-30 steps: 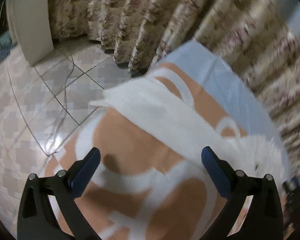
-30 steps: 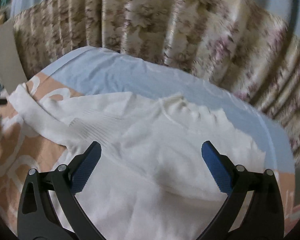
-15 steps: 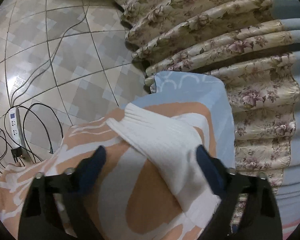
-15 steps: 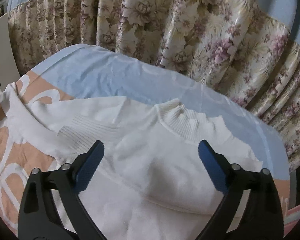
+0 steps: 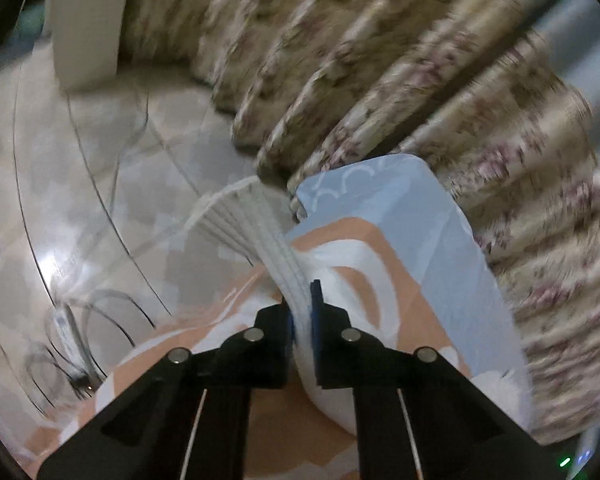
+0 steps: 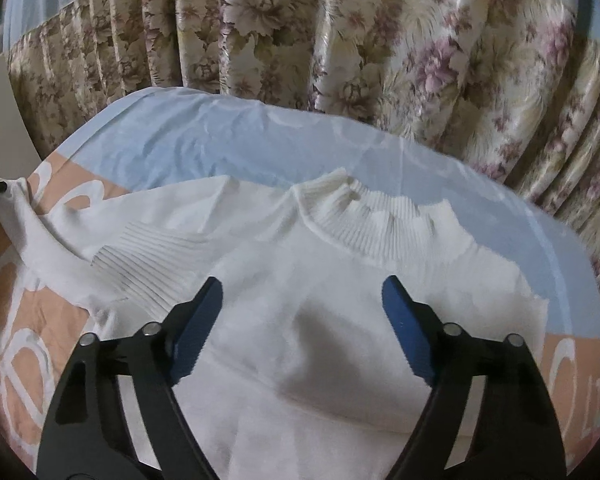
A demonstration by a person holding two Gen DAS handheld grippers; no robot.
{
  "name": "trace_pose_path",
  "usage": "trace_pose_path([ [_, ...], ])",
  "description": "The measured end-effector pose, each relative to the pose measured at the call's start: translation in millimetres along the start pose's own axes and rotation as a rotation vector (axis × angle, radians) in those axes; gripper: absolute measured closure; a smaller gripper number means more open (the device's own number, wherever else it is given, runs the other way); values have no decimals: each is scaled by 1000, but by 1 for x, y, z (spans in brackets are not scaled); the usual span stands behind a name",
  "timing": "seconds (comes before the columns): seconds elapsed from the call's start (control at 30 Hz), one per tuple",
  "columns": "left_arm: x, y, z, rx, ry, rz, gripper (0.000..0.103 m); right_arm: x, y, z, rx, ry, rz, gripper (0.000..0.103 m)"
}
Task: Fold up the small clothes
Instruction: 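Fold the held sleeve across the sweater body with the left gripper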
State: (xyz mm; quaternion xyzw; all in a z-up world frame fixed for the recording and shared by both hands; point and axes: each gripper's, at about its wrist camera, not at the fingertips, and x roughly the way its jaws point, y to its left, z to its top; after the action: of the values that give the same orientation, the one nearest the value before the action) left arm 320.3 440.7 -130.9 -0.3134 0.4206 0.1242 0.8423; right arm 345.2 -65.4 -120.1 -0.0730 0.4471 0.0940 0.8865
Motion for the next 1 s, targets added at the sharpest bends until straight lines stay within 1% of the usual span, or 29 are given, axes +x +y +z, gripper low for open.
trace_pose_path([
  [0.07, -13, -31, -12, 120, -46, 48, 96, 2, -7, -3, 21, 4, 16, 30],
  [0.17, -22, -74, -34, 265, -65, 65, 96, 3, -18, -7, 45, 6, 33, 31],
  [0.2, -22, -89, -44, 309, -54, 58, 96, 3, -21, -9, 50, 3, 38, 31],
  [0.23, -21, -99, -52, 331, -42, 48, 96, 2, -25, -10, 54, 1, 40, 31],
  [0.33, -17, -147, -89, 426, 12, -15, 96, 1, -36, -15, 66, -3, 51, 31],
  [0.4, -12, -176, -109, 465, 38, -48, 96, 0, -48, -19, 84, -6, 59, 31],
  [0.43, -7, -195, -123, 486, 61, -76, 96, -1, -55, -22, 97, -5, 62, 31],
  [0.53, 6, -237, -157, 534, 110, -113, 96, -2, -76, -29, 129, 0, 65, 31],
  [0.63, 20, -285, -205, 608, 146, -150, 96, -7, -102, -38, 160, 4, 66, 31],
  [0.77, 34, -332, -255, 692, 180, -162, 96, -16, -134, -49, 189, 5, 44, 31],
  [0.83, 38, -349, -278, 725, 206, -190, 96, -23, -152, -55, 206, 2, 30, 31],
  [0.9, 43, -364, -300, 769, 227, -200, 96, -29, -165, -61, 221, -2, 23, 31],
  [0.93, 48, -371, -311, 794, 233, -189, 95, -31, -170, -64, 227, -3, 23, 31],
  [1.0, 55, -375, -322, 810, 236, -166, 82, -34, -179, -69, 234, -1, 25, 31],
])
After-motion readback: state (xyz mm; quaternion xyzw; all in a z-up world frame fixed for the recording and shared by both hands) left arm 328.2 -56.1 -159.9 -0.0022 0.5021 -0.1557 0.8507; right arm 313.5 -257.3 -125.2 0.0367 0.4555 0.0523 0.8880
